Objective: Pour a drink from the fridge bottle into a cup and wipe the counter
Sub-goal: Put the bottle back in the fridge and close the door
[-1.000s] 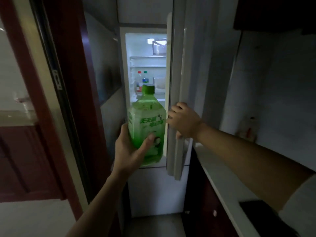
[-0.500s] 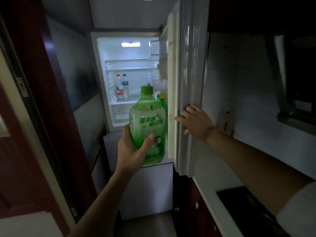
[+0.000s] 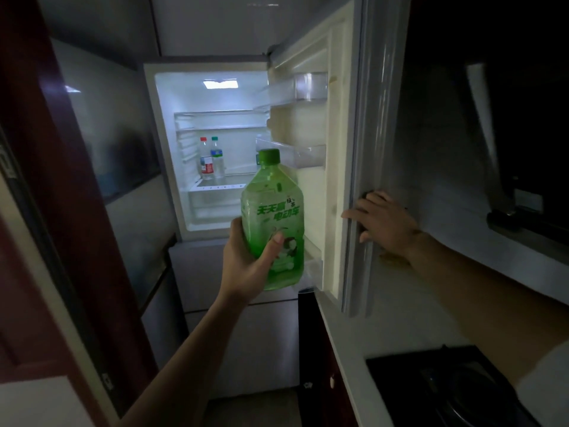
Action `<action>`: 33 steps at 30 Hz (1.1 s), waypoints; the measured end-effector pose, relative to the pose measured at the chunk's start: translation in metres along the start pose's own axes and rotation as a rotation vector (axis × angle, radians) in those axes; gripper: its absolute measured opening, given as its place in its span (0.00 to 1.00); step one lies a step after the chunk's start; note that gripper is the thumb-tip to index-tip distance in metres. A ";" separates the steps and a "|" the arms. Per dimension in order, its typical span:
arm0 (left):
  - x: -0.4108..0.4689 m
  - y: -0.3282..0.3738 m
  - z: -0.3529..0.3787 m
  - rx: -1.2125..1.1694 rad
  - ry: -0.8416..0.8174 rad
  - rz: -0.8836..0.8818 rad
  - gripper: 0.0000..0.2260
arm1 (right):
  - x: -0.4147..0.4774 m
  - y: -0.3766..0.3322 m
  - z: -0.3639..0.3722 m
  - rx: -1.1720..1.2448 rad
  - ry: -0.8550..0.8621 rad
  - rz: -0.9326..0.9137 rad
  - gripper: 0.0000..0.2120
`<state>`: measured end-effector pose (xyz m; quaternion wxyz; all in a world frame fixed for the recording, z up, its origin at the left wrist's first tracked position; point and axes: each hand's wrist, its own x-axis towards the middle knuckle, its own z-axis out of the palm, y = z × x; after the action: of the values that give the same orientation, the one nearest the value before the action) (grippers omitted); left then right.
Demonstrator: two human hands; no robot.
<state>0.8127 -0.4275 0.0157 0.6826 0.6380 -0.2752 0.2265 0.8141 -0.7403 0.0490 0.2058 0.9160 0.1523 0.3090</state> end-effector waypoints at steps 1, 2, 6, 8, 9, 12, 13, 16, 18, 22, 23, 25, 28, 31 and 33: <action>0.000 0.000 0.005 -0.003 -0.005 -0.003 0.23 | -0.003 0.005 0.001 0.020 -0.006 0.004 0.35; 0.000 0.000 0.009 -0.007 -0.010 -0.006 0.23 | -0.006 0.010 0.003 0.036 -0.012 0.009 0.34; 0.003 -0.003 0.016 0.001 -0.028 -0.030 0.24 | -0.009 0.021 0.005 0.075 -0.004 0.000 0.34; 0.006 -0.005 0.018 0.007 -0.038 -0.029 0.24 | -0.011 0.026 0.007 0.077 0.000 -0.009 0.34; 0.007 -0.006 0.017 0.008 -0.043 -0.029 0.24 | -0.011 0.028 0.008 0.071 -0.013 -0.009 0.34; 0.010 -0.010 0.013 0.001 -0.049 -0.039 0.24 | -0.010 0.035 0.012 0.051 -0.098 0.038 0.34; 0.011 -0.012 0.010 -0.002 -0.044 -0.044 0.25 | -0.011 0.034 0.011 0.064 -0.115 0.067 0.33; 0.018 -0.019 -0.005 -0.024 -0.035 -0.046 0.25 | -0.013 0.020 0.004 0.238 0.039 0.210 0.25; 0.027 -0.024 -0.017 -0.039 -0.026 -0.058 0.26 | -0.002 -0.006 -0.003 0.362 0.251 0.257 0.22; 0.050 -0.039 -0.043 -0.081 -0.017 -0.085 0.26 | 0.051 -0.071 -0.008 0.515 0.269 0.233 0.11; 0.056 -0.044 -0.052 -0.099 -0.011 -0.091 0.26 | 0.066 -0.084 -0.007 0.520 0.255 0.213 0.12; 0.069 -0.054 -0.073 -0.114 0.005 -0.098 0.25 | 0.094 -0.105 -0.001 0.571 0.229 0.196 0.14; 0.087 -0.068 -0.106 -0.086 0.022 -0.101 0.21 | 0.126 -0.129 0.015 0.639 0.206 0.208 0.14; 0.107 -0.084 -0.137 -0.083 0.067 -0.107 0.19 | 0.149 -0.154 0.033 0.696 0.222 0.250 0.04; 0.125 -0.095 -0.155 -0.068 0.097 -0.084 0.21 | 0.165 -0.170 0.045 0.747 0.253 0.269 0.04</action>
<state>0.9816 -0.2865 0.0224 0.7253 0.6137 -0.2225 0.2188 0.9426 -0.5381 0.0194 -0.2031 0.8941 0.1571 0.3669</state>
